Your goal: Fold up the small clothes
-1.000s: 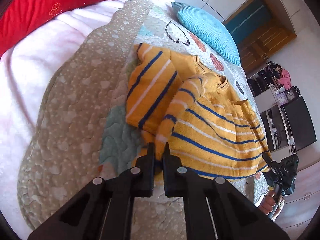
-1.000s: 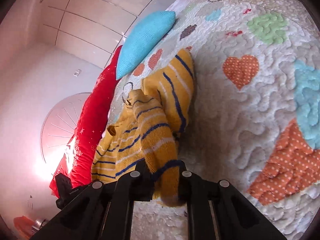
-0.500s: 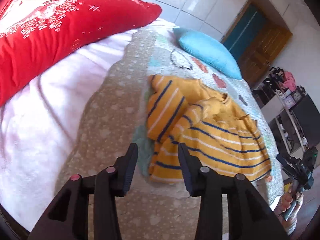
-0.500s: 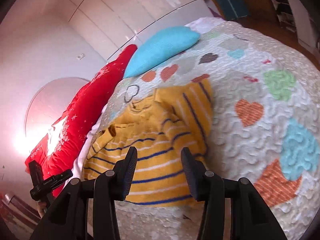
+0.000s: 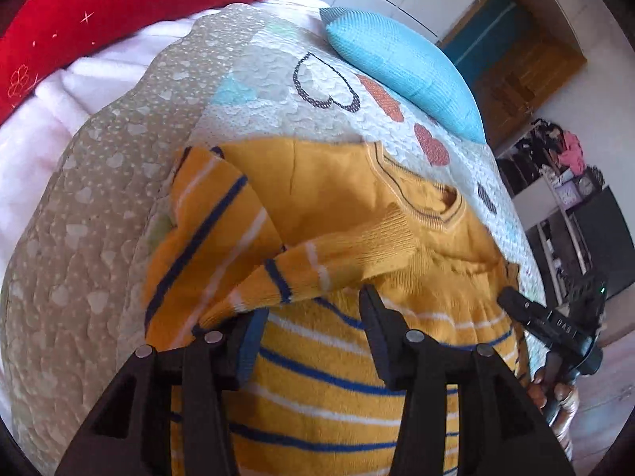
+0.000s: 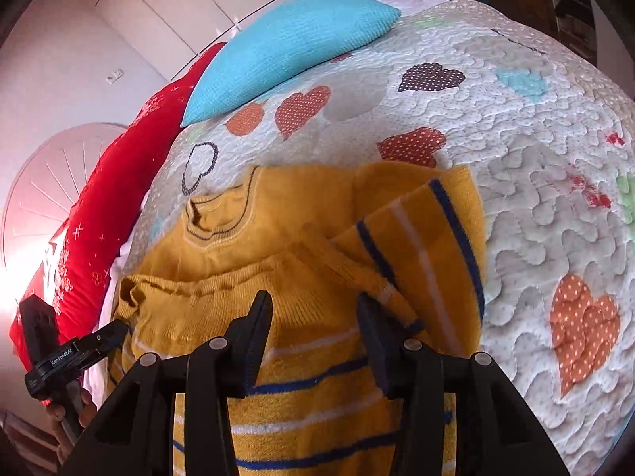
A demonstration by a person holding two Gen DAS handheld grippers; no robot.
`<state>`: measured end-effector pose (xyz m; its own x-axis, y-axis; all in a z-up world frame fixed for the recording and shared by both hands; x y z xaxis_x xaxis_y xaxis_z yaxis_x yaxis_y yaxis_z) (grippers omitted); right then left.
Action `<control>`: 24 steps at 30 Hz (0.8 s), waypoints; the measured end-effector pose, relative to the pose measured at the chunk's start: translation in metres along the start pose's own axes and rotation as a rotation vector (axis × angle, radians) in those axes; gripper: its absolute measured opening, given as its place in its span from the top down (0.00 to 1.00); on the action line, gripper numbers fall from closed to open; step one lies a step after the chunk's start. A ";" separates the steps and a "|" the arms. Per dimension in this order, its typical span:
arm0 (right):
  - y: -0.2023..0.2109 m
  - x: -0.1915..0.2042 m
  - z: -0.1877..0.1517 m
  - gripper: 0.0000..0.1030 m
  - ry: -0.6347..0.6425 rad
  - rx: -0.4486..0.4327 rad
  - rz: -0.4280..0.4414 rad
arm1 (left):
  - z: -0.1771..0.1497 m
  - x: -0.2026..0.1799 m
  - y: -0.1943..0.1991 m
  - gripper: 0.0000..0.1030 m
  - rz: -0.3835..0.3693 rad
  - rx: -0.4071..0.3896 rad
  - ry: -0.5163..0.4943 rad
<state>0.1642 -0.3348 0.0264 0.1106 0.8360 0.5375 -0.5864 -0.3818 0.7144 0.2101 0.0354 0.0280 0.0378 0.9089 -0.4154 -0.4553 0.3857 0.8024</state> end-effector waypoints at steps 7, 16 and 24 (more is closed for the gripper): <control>-0.005 -0.009 0.008 0.53 -0.031 -0.026 0.011 | 0.022 0.023 -0.006 0.56 -0.057 0.036 0.129; 0.025 0.005 0.006 0.45 0.028 -0.042 -0.056 | 0.021 0.058 0.036 0.47 -0.025 -0.014 0.272; 0.080 0.021 -0.014 0.39 0.097 -0.098 -0.079 | -0.016 0.069 0.105 0.35 0.131 -0.102 0.186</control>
<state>0.1084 -0.3426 0.0888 0.0838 0.8979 0.4320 -0.6548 -0.2772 0.7032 0.1506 0.1360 0.0771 -0.1874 0.9017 -0.3897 -0.5332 0.2398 0.8113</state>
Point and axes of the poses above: each gripper's, at about its wrist camera, not at the fingertips, and y roughly against the way its jaws point, x to its left, z to its top, the point moved 1 cm from there along -y, roughly the way its jaws point, and after that the axes turned 4 degrees about z, right-handed, at the moved point
